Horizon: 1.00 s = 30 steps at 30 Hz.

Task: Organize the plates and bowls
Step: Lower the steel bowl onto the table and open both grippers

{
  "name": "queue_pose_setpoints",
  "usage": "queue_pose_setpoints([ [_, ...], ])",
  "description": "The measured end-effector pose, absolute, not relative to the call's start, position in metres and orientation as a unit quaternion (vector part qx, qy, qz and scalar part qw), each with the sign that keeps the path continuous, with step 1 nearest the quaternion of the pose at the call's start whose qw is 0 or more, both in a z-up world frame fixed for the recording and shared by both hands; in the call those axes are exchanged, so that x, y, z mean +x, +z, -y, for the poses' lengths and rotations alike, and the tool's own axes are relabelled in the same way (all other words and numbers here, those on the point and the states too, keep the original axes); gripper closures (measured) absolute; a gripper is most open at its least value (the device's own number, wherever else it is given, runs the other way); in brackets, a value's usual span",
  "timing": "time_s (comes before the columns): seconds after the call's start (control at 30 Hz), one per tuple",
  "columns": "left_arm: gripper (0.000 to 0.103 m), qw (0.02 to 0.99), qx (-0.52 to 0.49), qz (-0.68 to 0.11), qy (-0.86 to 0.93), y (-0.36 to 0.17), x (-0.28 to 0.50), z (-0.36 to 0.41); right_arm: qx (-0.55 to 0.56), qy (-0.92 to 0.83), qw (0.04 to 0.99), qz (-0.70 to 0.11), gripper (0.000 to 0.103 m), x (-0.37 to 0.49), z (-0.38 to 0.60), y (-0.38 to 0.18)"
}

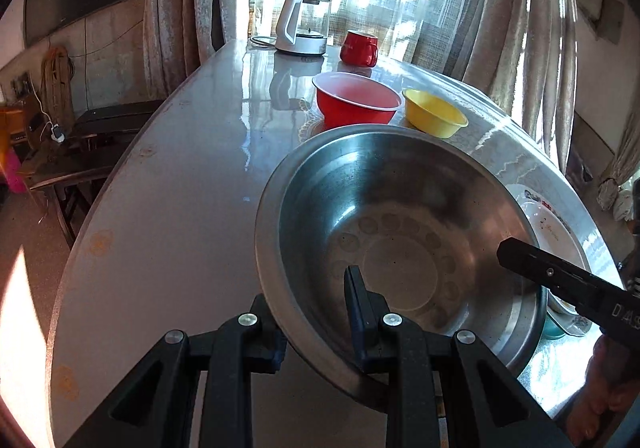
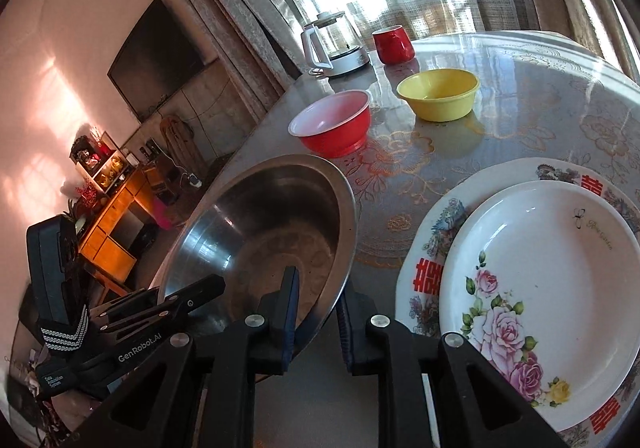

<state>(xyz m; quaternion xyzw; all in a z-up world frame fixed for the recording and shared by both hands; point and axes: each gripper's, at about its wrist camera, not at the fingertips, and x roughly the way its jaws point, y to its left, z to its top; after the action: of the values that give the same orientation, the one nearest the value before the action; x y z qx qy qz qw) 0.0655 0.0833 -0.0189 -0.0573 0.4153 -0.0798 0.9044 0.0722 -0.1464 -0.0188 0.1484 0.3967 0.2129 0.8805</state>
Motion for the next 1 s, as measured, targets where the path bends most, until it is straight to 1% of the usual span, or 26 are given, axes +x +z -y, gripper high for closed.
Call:
queue_pose_setpoints([
  [0.17,0.077,0.902,-0.07,-0.42,-0.073,-0.023,0.068,-0.089,0.136,0.209,0.874,-0.417,0.077,0.079,0.135,-0.026],
  [0.23,0.078,0.903,-0.061,-0.419,-0.068,-0.025,0.067,-0.087,0.135,0.207,0.873,-0.42,0.076,0.078,0.132,-0.03],
  [0.43,0.078,0.903,-0.055,-0.422,-0.062,-0.03,0.07,-0.086,0.144,0.21,0.869,-0.425,0.075,0.076,0.134,-0.032],
  [0.53,0.078,0.904,-0.048,-0.421,-0.055,-0.03,0.071,-0.084,0.148,0.212,0.865,-0.43,0.072,0.074,0.135,-0.031],
  [0.77,0.078,0.905,-0.045,-0.421,-0.044,-0.031,0.073,-0.082,0.153,0.205,0.863,-0.435,0.071,0.069,0.139,-0.027],
  [1.0,0.079,0.903,-0.058,-0.424,-0.041,-0.032,0.075,-0.081,0.148,0.189,0.875,-0.42,0.071,0.063,0.146,-0.014],
])
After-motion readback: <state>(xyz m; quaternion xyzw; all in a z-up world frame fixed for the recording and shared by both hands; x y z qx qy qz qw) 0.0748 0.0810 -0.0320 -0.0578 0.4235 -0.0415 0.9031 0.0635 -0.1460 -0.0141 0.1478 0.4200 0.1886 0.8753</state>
